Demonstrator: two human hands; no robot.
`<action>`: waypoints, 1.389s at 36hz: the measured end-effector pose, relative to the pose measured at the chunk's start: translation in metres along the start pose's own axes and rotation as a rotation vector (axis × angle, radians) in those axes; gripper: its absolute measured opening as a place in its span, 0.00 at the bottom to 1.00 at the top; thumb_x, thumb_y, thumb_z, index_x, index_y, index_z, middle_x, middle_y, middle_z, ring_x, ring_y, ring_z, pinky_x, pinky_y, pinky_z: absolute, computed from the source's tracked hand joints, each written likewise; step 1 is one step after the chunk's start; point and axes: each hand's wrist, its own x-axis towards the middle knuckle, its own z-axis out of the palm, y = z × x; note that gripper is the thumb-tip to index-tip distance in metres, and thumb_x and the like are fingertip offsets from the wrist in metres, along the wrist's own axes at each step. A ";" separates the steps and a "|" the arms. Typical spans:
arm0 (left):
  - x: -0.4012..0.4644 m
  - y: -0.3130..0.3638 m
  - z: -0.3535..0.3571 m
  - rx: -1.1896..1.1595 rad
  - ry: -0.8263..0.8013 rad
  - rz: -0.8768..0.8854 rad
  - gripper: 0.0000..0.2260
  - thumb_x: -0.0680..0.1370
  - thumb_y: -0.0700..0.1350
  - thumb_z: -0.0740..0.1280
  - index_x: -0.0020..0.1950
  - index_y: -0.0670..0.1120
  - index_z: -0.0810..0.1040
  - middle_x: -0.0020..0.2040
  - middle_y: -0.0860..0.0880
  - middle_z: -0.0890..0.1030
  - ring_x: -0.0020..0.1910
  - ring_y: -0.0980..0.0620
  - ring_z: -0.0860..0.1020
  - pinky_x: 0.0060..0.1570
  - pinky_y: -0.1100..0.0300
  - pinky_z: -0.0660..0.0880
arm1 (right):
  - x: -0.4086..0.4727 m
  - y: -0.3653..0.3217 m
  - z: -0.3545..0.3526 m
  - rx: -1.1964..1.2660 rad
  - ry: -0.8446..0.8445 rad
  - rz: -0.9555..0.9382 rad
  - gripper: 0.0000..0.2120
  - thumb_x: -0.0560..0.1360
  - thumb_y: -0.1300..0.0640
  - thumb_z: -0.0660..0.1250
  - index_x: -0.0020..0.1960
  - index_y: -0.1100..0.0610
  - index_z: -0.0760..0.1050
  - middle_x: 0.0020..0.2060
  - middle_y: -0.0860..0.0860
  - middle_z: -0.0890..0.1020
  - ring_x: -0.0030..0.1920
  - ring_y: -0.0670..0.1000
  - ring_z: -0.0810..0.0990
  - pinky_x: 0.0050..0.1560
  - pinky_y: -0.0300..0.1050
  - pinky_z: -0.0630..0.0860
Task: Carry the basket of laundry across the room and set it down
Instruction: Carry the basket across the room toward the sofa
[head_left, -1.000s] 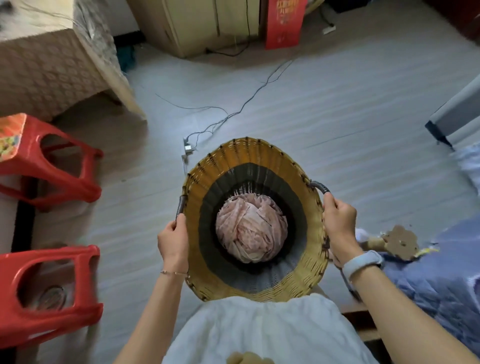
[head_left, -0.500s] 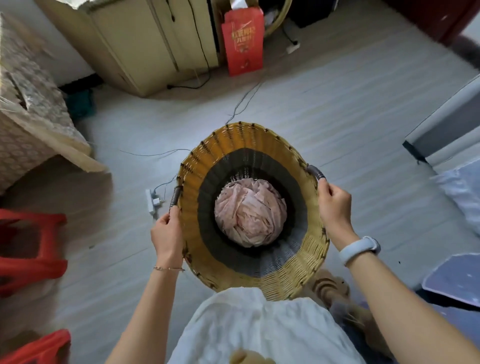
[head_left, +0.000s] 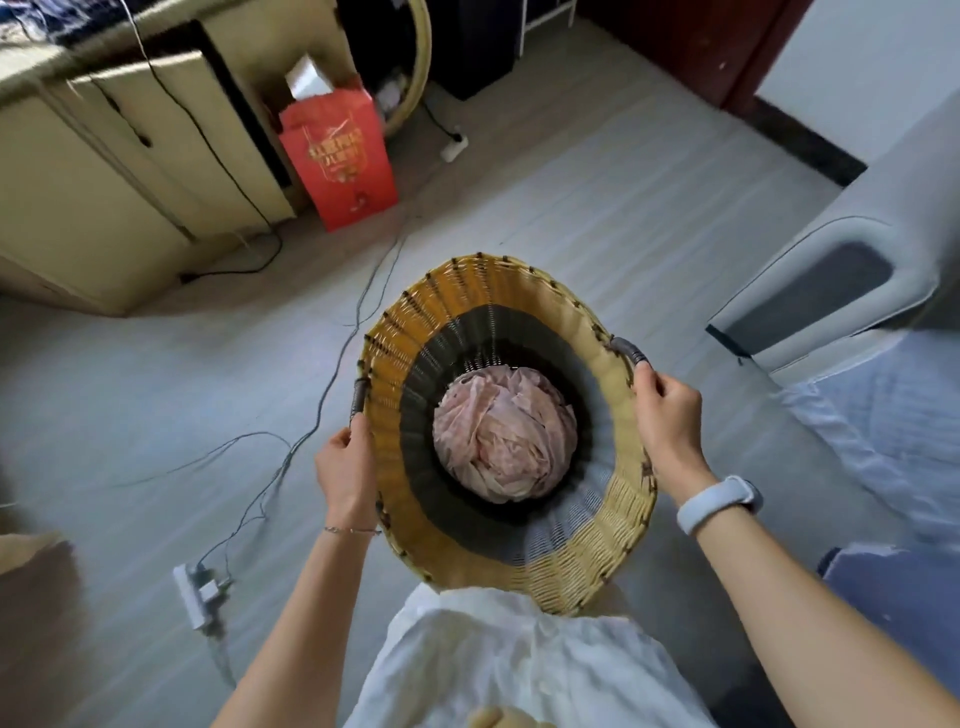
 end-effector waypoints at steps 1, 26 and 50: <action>0.009 0.014 0.013 0.019 -0.014 0.008 0.13 0.75 0.50 0.58 0.34 0.43 0.71 0.31 0.46 0.68 0.32 0.50 0.66 0.34 0.57 0.63 | 0.013 -0.002 0.000 0.011 0.018 0.026 0.21 0.76 0.53 0.57 0.26 0.56 0.58 0.24 0.53 0.63 0.28 0.51 0.60 0.32 0.46 0.59; 0.138 0.299 0.361 0.139 -0.160 0.076 0.13 0.76 0.50 0.59 0.34 0.45 0.73 0.35 0.44 0.70 0.34 0.51 0.67 0.35 0.56 0.63 | 0.412 -0.075 -0.040 0.056 0.171 0.180 0.21 0.77 0.52 0.55 0.29 0.61 0.66 0.25 0.54 0.69 0.28 0.52 0.65 0.30 0.45 0.62; 0.309 0.533 0.639 0.251 -0.445 0.170 0.14 0.77 0.48 0.59 0.33 0.47 0.71 0.38 0.43 0.72 0.41 0.46 0.70 0.43 0.54 0.66 | 0.706 -0.159 -0.021 0.166 0.521 0.423 0.18 0.72 0.47 0.58 0.28 0.55 0.64 0.26 0.56 0.66 0.31 0.54 0.66 0.34 0.50 0.64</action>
